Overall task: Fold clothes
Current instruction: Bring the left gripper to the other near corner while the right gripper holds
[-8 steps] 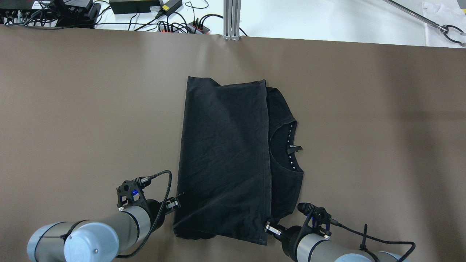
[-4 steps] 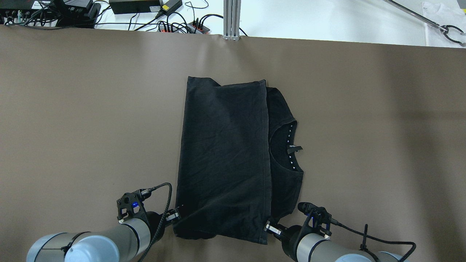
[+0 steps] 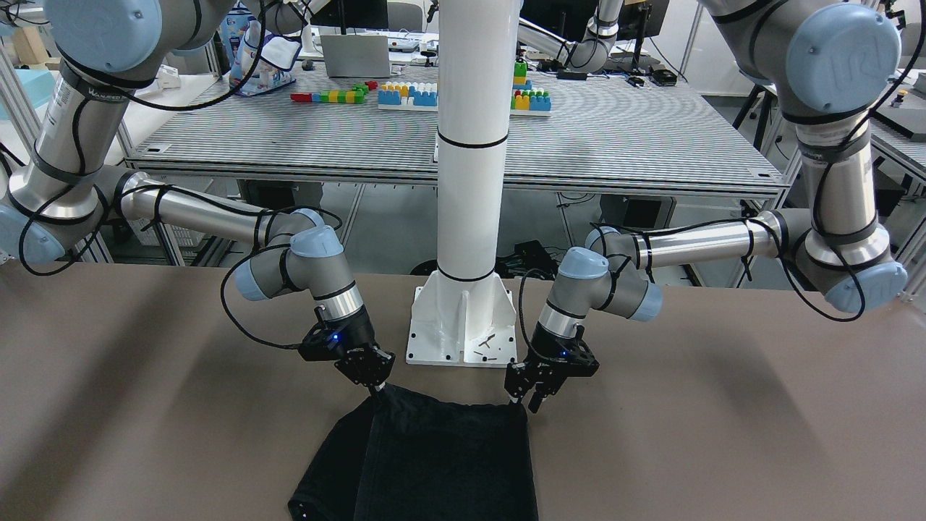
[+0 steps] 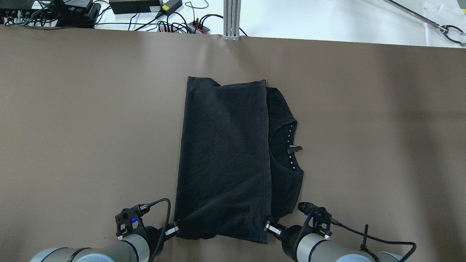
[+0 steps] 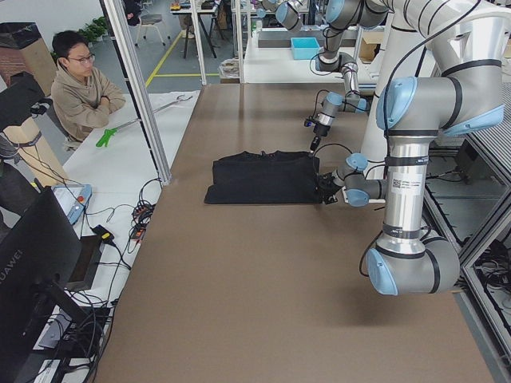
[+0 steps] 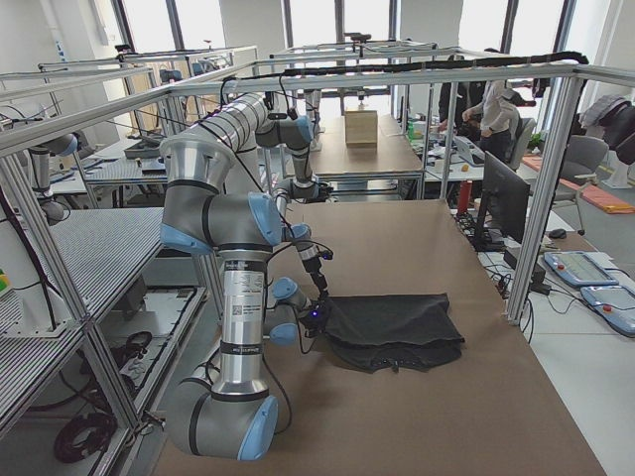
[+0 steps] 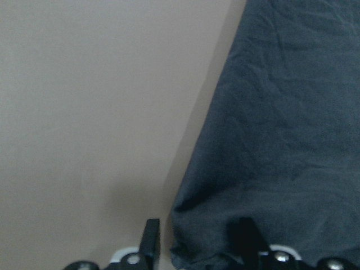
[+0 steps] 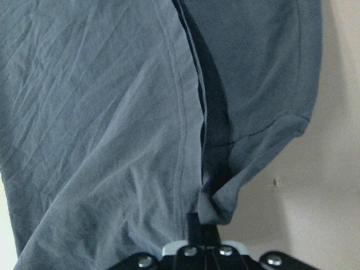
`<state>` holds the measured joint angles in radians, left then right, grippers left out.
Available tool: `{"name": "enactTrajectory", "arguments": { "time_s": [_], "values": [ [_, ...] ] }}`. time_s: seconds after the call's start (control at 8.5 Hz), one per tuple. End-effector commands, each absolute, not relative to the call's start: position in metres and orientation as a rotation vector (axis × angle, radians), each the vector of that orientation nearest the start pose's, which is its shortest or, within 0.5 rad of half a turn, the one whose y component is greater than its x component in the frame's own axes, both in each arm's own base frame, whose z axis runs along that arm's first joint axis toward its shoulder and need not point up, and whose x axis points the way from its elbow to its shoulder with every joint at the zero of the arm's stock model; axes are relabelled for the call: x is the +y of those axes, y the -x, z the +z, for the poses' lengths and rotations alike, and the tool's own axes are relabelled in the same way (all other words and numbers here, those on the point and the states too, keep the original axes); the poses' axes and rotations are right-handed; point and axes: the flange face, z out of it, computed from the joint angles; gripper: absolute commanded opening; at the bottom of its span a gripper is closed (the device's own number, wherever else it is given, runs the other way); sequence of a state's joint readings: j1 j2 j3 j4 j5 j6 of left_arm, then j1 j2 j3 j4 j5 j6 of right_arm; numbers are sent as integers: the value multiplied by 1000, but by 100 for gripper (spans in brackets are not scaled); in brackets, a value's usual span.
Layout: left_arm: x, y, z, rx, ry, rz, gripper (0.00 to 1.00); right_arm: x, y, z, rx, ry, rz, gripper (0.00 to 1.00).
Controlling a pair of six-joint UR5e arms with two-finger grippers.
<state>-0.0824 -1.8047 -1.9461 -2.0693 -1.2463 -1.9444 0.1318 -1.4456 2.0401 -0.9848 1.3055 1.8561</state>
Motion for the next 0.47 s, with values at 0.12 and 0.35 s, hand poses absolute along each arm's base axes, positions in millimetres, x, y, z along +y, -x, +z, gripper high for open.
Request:
{"name": "enactTrajectory", "arguments": {
  "time_s": [0.12, 0.35],
  "values": [
    [-207, -534, 305, 1148, -112, -604, 25, -223, 478, 306, -1210, -151, 527, 0],
    [-208, -534, 303, 1151, -106, -606, 0, -219, 480, 306, -1210, -153, 523, 0]
  ]
}}
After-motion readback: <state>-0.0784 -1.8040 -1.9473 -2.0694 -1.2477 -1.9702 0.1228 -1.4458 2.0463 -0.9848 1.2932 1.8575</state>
